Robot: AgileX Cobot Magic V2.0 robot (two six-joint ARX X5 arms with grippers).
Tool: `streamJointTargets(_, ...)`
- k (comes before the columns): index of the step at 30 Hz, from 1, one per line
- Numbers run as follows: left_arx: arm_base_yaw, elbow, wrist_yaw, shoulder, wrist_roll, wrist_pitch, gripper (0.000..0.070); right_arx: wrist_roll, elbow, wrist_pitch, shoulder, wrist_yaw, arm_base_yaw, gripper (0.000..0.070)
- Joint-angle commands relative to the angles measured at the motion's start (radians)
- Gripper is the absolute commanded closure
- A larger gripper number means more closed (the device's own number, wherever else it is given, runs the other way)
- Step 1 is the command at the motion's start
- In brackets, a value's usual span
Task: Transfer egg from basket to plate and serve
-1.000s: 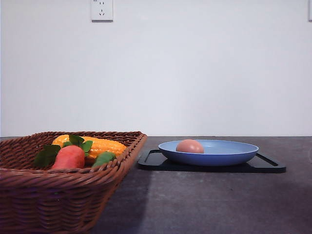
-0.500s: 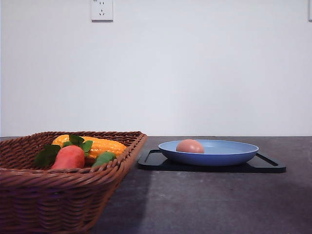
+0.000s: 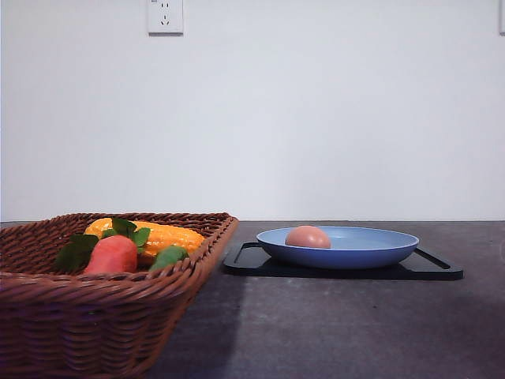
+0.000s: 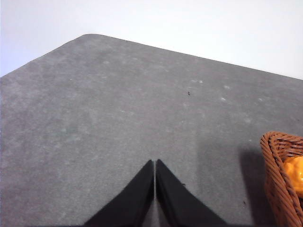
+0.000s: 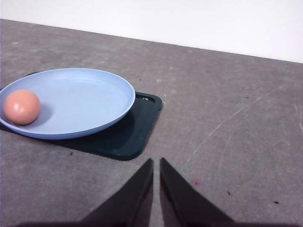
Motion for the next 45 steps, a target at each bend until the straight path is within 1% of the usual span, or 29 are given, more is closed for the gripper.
streamJointTargets(1, 0.001, -0.028, 0.003, -0.001, 0.006, -0.003, 0.0700, -0.001, -0.006, 0.002, -0.003, 0.002, -0.002, 0.0700)
streamJointTargets(45, 0.001, -0.028, 0.003, -0.001, 0.006, -0.003, 0.0700, -0.001, -0.006, 0.002, -0.003, 0.002, -0.002, 0.0700)
